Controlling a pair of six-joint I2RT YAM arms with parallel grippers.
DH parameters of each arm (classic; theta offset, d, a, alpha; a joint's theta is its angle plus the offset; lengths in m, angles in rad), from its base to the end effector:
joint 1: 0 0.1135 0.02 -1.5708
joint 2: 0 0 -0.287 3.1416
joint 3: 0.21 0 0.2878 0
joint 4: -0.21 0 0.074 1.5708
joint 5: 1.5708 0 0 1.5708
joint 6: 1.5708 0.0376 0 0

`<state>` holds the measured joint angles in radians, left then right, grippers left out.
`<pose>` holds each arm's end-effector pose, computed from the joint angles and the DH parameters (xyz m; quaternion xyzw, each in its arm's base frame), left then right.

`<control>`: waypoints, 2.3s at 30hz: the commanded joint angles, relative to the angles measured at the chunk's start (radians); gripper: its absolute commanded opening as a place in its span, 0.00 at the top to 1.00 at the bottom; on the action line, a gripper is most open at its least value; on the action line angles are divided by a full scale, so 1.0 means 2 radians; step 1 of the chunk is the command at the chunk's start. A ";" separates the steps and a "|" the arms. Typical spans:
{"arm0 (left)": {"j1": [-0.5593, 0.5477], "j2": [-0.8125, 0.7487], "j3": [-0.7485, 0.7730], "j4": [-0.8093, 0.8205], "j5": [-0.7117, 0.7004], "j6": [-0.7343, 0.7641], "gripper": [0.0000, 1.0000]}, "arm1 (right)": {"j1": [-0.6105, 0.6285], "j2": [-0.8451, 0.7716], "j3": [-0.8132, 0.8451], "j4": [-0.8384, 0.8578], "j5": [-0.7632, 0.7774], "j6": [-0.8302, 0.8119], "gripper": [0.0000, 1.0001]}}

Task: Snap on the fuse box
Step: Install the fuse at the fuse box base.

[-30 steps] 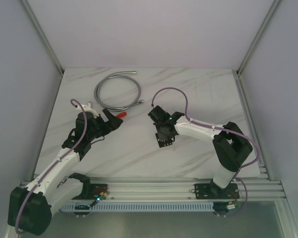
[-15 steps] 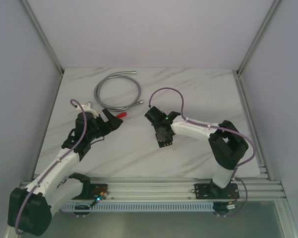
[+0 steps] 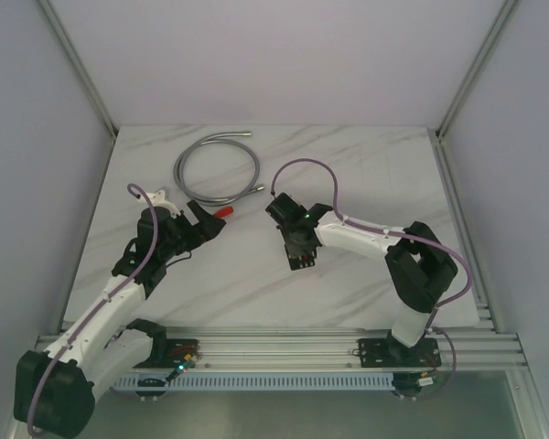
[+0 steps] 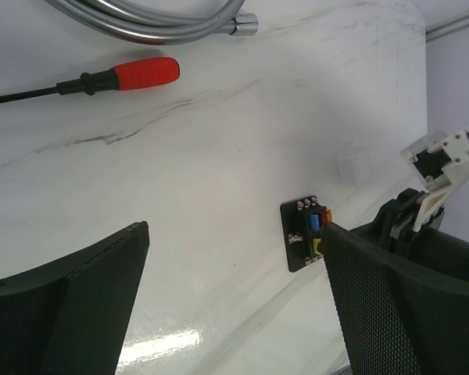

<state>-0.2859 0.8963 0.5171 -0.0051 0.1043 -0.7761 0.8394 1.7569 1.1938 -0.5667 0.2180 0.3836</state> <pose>0.2174 -0.0680 0.2474 -0.1726 0.8103 -0.3200 0.4595 0.2668 0.2851 0.1959 -0.1960 0.9503 0.0379 0.2390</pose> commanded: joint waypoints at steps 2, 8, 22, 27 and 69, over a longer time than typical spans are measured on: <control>0.005 -0.005 0.015 -0.009 0.003 0.003 0.00 | -0.002 0.000 0.034 0.001 0.001 -0.009 0.79; 0.005 0.001 0.018 -0.009 0.005 0.004 0.00 | -0.012 0.017 0.041 0.001 0.018 -0.002 0.79; 0.005 0.006 0.021 -0.009 0.006 0.005 0.00 | -0.022 0.032 0.054 0.011 0.006 -0.004 0.85; 0.005 0.006 0.020 -0.010 0.006 0.005 0.00 | -0.022 0.018 0.060 0.006 0.008 0.002 0.83; 0.006 -0.007 0.018 -0.014 0.005 0.004 0.00 | -0.075 0.068 -0.085 0.027 -0.046 0.033 1.00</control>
<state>-0.2806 0.8970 0.5320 -0.0235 0.1047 -0.7757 0.7059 1.7737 1.1500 -0.3893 0.1112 0.4599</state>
